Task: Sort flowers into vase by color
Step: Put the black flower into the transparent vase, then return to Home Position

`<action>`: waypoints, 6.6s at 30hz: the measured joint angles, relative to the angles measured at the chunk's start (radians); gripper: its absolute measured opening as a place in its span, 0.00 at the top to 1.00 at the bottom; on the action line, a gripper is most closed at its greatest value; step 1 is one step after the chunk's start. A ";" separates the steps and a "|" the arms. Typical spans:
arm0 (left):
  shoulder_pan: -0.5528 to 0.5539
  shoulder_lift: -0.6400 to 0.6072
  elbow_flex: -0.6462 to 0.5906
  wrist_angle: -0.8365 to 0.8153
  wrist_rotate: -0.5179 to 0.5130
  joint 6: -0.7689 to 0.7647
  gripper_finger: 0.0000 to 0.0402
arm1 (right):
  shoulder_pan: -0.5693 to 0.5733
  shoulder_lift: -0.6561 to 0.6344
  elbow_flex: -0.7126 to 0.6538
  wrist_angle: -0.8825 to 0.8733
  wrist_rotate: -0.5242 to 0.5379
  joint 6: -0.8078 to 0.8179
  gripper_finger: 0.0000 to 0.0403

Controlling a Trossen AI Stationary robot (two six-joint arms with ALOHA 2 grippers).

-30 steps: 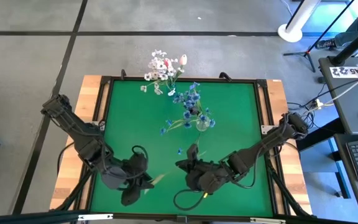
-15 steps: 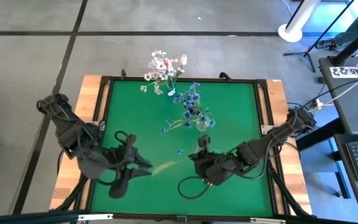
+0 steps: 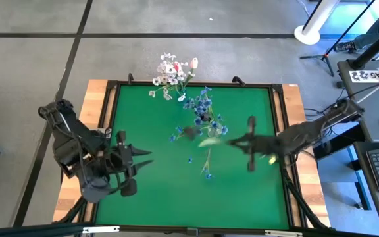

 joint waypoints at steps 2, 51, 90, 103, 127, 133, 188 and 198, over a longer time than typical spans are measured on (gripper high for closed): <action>-0.016 0.000 -0.026 -0.004 -0.068 -0.001 0.74 | -0.030 -0.121 -0.123 0.141 -0.016 -0.027 1.00; 0.555 -0.342 -1.250 1.651 0.808 0.442 1.00 | -0.955 0.521 -0.584 1.643 -1.007 0.397 1.00; 0.552 -0.342 -1.250 1.626 0.815 0.393 1.00 | -0.899 0.650 -0.714 1.633 -0.963 0.366 0.96; 0.552 -0.342 -1.250 1.626 0.815 0.386 1.00 | -0.899 0.645 -0.786 1.629 -0.982 0.369 0.78; 0.567 -0.341 -1.250 1.622 0.759 0.344 1.00 | -0.899 0.227 -0.977 1.532 -0.932 0.421 0.42; 0.645 -0.369 -1.250 1.595 0.767 0.398 1.00 | -0.899 0.022 -0.971 1.257 -0.892 0.426 0.53; 0.874 -1.178 -1.717 1.418 0.889 0.316 1.00 | -0.938 -1.025 -0.958 0.058 -0.640 0.296 0.96; 0.874 -1.178 -1.717 1.418 0.889 0.317 1.00 | -0.938 -1.025 -0.959 0.065 -0.641 0.296 0.96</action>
